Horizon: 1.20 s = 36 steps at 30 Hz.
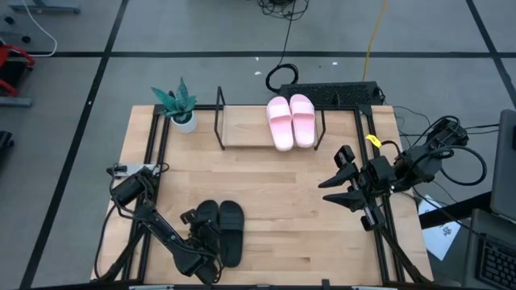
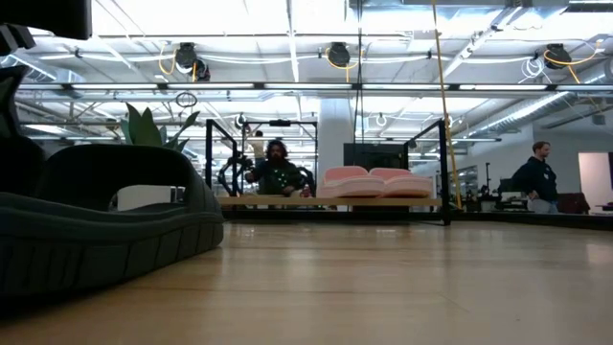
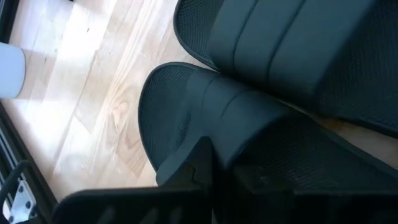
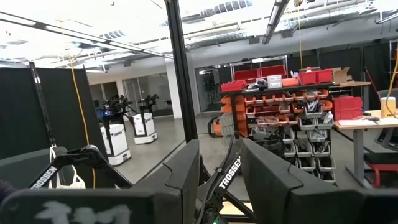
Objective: Pick and place slides into the shelf
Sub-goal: Put the left black slipper on the shelf
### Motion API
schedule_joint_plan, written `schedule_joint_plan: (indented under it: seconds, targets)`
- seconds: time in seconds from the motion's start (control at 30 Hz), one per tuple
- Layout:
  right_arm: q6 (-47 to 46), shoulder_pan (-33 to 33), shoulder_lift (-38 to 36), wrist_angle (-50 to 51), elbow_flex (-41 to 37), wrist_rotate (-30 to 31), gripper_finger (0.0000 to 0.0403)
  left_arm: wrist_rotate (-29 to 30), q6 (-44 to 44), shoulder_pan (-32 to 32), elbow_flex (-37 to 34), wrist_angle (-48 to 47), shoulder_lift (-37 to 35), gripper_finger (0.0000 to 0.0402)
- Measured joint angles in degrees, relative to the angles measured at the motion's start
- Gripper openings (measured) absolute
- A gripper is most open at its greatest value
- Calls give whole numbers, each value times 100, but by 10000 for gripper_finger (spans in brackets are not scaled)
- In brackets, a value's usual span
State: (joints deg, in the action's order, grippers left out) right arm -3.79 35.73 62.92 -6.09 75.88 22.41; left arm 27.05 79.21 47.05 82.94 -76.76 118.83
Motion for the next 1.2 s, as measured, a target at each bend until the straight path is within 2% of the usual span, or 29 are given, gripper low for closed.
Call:
schedule_joint_plan:
  seconds: [0.13,0.27,0.33,0.57,0.73,0.93,1.03,1.2]
  targets:
    - [0,0,-2,0,-2,1,110,-52,172,-4,50,-255,-43,4]
    - [0,0,0,0,0,2,110,-18,538,7,491,-1249,-70,3]
    - [0,-6,0,-1,-1,2,110,81,299,11,584,-1246,-193,2]
    - [0,-52,0,-96,-2,2,110,443,287,-89,824,-1306,-749,1]
    - [0,-50,-2,-264,-2,2,110,512,-212,-284,833,-1301,-1035,1]
    - [-33,-50,-26,-271,-2,2,110,669,-1261,-766,927,-1331,-1310,0]
    - [-119,-50,-54,-264,-2,1,110,1113,-1901,-1057,1296,-1332,-1402,0]
    - [-151,-50,-131,-267,-2,0,110,2055,-3369,-1658,2292,-1310,-1401,0]
